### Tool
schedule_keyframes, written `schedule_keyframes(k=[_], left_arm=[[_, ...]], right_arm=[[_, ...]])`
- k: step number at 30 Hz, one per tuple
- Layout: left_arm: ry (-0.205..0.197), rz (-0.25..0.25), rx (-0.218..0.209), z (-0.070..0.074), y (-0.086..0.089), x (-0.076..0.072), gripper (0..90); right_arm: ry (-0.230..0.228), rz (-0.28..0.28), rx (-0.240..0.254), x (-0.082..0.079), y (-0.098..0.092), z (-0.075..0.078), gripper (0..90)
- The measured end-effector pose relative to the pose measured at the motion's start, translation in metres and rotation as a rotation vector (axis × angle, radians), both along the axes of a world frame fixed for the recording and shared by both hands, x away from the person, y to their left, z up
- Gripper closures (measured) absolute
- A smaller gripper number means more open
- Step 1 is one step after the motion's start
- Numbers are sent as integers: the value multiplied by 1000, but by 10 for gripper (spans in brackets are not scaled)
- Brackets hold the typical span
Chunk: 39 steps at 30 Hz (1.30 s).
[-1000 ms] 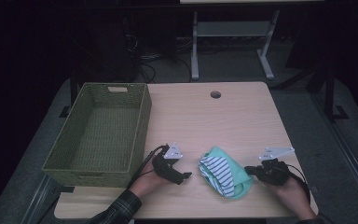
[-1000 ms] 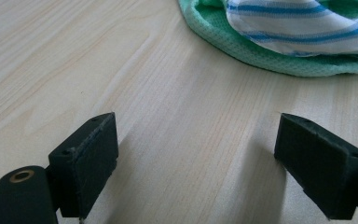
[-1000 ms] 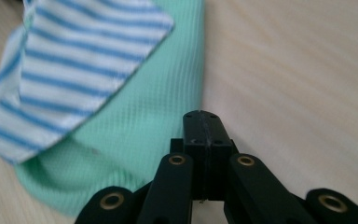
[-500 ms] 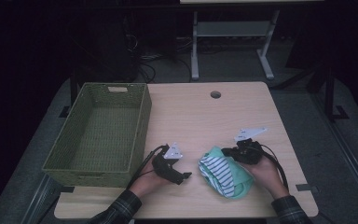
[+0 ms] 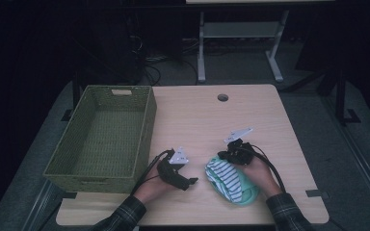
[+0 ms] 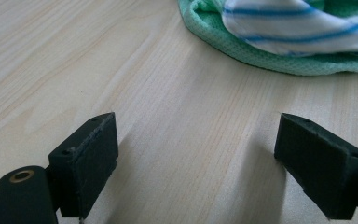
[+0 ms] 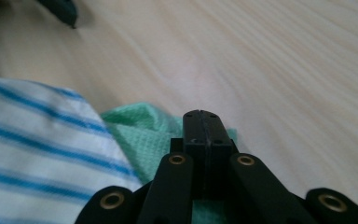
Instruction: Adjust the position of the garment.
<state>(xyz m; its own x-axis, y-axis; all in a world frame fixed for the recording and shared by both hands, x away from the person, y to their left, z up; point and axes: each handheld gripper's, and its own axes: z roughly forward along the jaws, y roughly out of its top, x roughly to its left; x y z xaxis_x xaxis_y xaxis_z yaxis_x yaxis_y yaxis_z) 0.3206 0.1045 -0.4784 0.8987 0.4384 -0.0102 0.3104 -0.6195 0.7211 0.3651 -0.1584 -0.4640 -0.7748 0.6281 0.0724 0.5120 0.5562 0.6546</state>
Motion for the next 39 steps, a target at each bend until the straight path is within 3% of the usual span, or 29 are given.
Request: schedule_keyframes(k=[13,20,24,27,30,32,39], left_arm=[[-1,0,1,0,0,0,126],[-1,-1,1,0,0,0,126],[-1,-5,2,0,0,1,125],[4,-5,17,1,-1,1,125],[6,-4,29,2,-2,2,126],[11,-2,32,3,-3,2,129],[27,-9,71,7,-6,4,135]], right_arm=[[-32,-194,23,23,-32,-4,900],[-34,-217,52,21,-45,-1,900],[-69,-209,71,16,-52,6,887],[-68,-217,93,11,-60,11,835],[-68,-241,111,4,-69,16,723],[-101,-263,107,-2,-78,17,626],[-111,-327,96,-19,-104,13,404]])
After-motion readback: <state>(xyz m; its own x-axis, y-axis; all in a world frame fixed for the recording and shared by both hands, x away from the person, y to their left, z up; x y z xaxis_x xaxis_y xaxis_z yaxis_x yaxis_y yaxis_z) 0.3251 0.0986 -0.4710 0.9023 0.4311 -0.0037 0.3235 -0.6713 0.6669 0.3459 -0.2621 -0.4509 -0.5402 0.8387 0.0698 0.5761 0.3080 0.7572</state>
